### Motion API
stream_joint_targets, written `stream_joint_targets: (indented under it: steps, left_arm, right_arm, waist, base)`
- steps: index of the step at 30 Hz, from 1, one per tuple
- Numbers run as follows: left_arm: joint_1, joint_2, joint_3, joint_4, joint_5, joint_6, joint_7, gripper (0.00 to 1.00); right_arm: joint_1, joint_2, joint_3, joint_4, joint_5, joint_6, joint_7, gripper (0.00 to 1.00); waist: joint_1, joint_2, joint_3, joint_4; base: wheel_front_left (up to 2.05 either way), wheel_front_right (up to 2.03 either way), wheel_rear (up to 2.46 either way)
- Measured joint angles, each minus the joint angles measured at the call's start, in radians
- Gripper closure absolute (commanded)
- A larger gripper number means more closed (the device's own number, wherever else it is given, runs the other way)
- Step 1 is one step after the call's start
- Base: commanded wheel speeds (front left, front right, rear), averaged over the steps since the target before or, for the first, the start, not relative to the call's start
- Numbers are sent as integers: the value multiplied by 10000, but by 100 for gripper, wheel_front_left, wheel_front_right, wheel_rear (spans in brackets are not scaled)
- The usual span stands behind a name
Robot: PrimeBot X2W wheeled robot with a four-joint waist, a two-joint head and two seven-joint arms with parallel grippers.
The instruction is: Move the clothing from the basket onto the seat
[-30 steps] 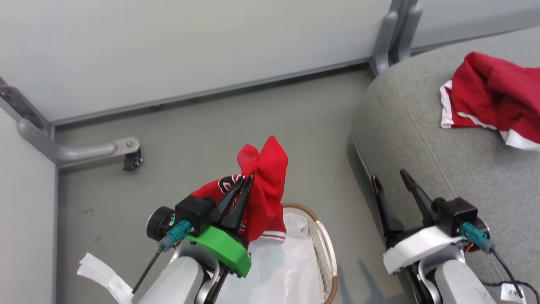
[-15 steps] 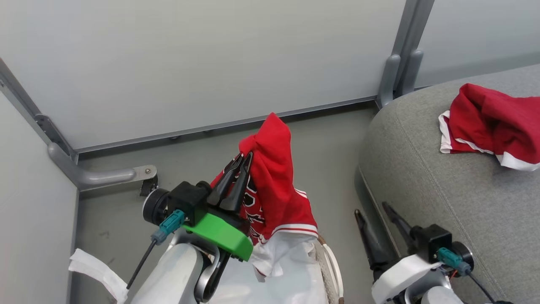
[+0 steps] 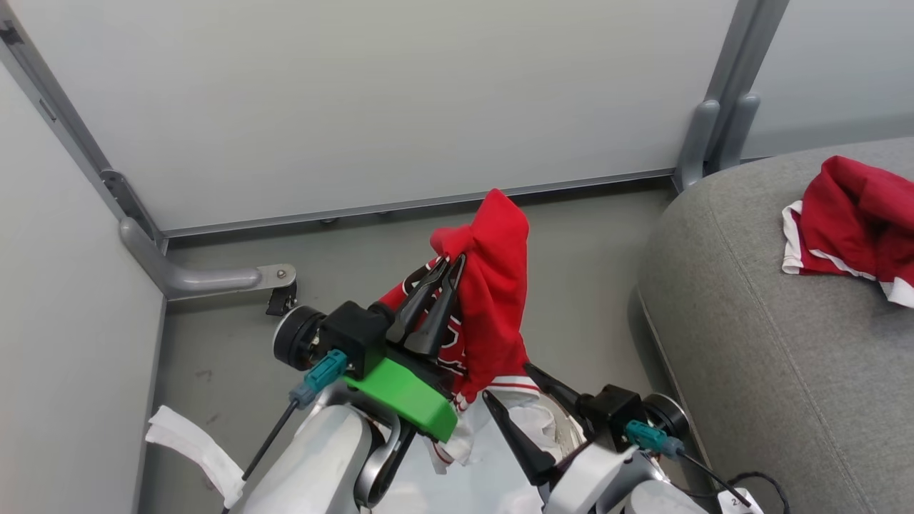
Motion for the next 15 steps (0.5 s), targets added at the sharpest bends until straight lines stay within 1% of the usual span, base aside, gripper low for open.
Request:
stream_joint_targets:
  steps: [3, 10, 11, 12, 13, 15]
  left_arm:
    - [-80, -31, -190, 38, -46, 0, 0, 100]
    - [-248, -117, -635, 67, -163, 0, 0, 100]
    - [-262, -125, -677, 67, -169, 0, 0, 100]
    - [-282, -140, -738, 67, -180, 0, 0, 100]
    - [-294, -150, -784, 65, -188, 0, 0, 100]
    - [-304, -167, -851, 65, -242, 0, 0, 100]
  right_arm:
    - [-553, 0, 416, 255, 203, 0, 0, 0]
    - [-1184, -4, 755, 943, 339, -2, 0, 0]
    - [-1224, -6, 811, 1012, 362, 0, -2, 53]
    - [-1268, -4, 871, 1083, 418, 0, 0, 95]
    - [-1318, 2, 895, 1089, 458, 0, 0, 100]
    - [-1391, 0, 905, 1089, 550, 0, 0, 100]
  waist:
    - [0, 0, 30, 164]
    - [0, 0, 87, 531]
    - [0, 0, 91, 575]
    - [0, 0, 96, 628]
    - [0, 0, 102, 674]
    - [0, 0, 114, 747]
  base:
    - [0, 0, 0]
    - [0, 0, 0]
    - [0, 0, 0]
    - [0, 0, 0]
    - [0, 0, 0]
    - [0, 0, 0]
